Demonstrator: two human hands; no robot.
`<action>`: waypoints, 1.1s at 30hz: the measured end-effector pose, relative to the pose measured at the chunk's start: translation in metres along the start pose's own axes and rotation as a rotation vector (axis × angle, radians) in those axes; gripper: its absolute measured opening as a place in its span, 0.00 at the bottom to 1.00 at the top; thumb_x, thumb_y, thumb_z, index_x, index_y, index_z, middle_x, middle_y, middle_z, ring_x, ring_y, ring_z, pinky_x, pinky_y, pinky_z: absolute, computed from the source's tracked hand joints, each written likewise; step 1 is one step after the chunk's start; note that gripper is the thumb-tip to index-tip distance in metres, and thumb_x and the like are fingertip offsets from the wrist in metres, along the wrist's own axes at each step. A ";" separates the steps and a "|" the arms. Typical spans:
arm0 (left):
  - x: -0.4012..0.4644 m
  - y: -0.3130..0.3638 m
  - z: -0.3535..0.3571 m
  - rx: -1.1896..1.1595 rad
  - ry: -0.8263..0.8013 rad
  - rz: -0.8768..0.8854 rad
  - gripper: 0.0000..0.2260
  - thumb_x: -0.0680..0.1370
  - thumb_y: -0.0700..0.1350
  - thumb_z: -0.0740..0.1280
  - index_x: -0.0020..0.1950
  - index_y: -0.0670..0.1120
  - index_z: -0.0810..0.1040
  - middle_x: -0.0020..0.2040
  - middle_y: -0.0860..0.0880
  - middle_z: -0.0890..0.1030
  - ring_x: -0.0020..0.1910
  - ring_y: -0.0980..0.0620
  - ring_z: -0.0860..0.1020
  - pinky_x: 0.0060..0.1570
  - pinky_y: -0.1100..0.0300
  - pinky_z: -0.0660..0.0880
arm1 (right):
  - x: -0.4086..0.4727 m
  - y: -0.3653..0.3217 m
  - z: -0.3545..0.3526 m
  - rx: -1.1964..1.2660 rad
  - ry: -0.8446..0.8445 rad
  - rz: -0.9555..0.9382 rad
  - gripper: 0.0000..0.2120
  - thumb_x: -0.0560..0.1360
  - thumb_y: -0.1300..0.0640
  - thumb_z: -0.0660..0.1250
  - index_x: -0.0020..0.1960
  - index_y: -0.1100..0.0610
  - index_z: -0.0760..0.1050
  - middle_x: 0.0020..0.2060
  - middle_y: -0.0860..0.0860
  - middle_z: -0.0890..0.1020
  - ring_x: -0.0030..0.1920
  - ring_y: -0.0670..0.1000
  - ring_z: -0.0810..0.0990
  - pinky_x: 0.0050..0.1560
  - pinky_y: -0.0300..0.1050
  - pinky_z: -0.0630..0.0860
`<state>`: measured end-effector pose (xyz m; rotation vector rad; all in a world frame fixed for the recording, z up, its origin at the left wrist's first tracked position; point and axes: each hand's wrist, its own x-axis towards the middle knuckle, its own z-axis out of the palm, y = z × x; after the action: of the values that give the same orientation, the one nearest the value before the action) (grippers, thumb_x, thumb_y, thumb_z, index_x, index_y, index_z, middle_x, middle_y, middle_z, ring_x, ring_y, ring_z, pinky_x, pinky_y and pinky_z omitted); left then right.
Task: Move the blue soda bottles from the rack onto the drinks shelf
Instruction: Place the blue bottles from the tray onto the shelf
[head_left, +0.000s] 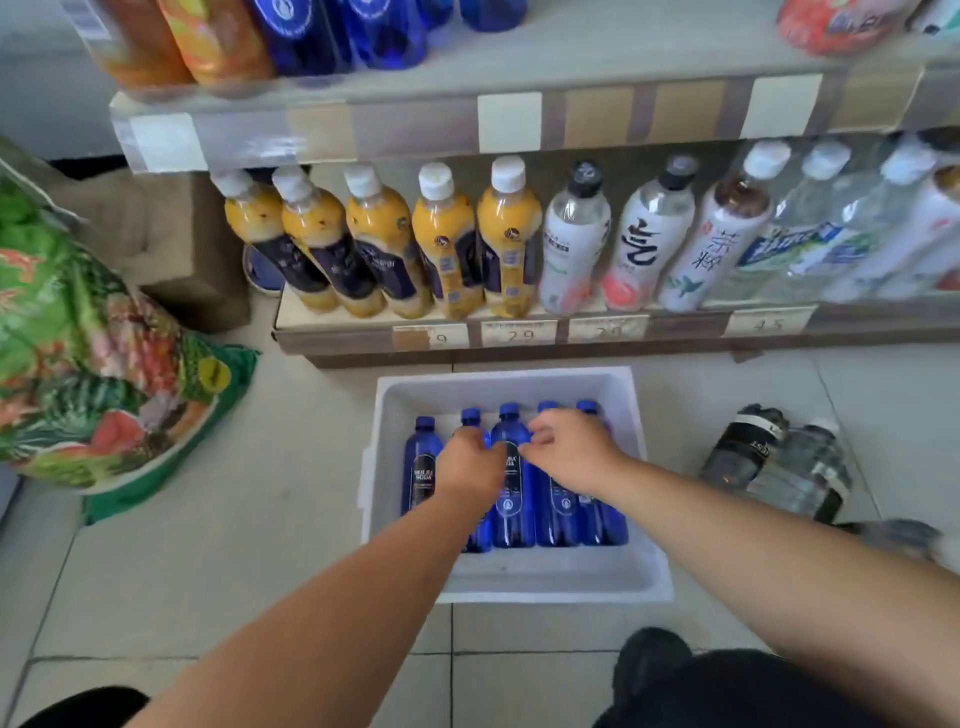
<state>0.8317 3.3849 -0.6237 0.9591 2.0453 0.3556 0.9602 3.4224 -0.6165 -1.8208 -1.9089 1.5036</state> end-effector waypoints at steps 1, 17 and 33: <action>0.002 -0.008 0.008 0.040 -0.057 -0.039 0.04 0.78 0.41 0.61 0.44 0.42 0.70 0.35 0.47 0.72 0.30 0.50 0.69 0.25 0.62 0.64 | 0.003 0.011 0.008 -0.048 -0.027 0.036 0.08 0.74 0.58 0.70 0.38 0.55 0.73 0.33 0.49 0.76 0.37 0.52 0.75 0.38 0.42 0.68; 0.049 -0.021 0.058 0.355 -0.174 -0.138 0.11 0.79 0.38 0.60 0.59 0.43 0.78 0.54 0.45 0.79 0.58 0.45 0.77 0.44 0.57 0.69 | 0.070 0.029 0.053 -0.136 0.007 0.271 0.05 0.77 0.60 0.60 0.42 0.56 0.67 0.39 0.53 0.74 0.43 0.57 0.75 0.31 0.44 0.64; 0.038 -0.033 0.069 -0.098 -0.024 -0.192 0.17 0.69 0.43 0.73 0.53 0.42 0.71 0.44 0.45 0.80 0.39 0.46 0.80 0.35 0.56 0.78 | 0.079 0.030 0.040 -0.029 0.005 0.233 0.18 0.66 0.44 0.73 0.37 0.57 0.72 0.33 0.52 0.76 0.38 0.55 0.79 0.35 0.47 0.71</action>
<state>0.8556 3.3846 -0.7060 0.6981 2.0582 0.3362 0.9331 3.4569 -0.6993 -2.1206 -1.7764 1.5403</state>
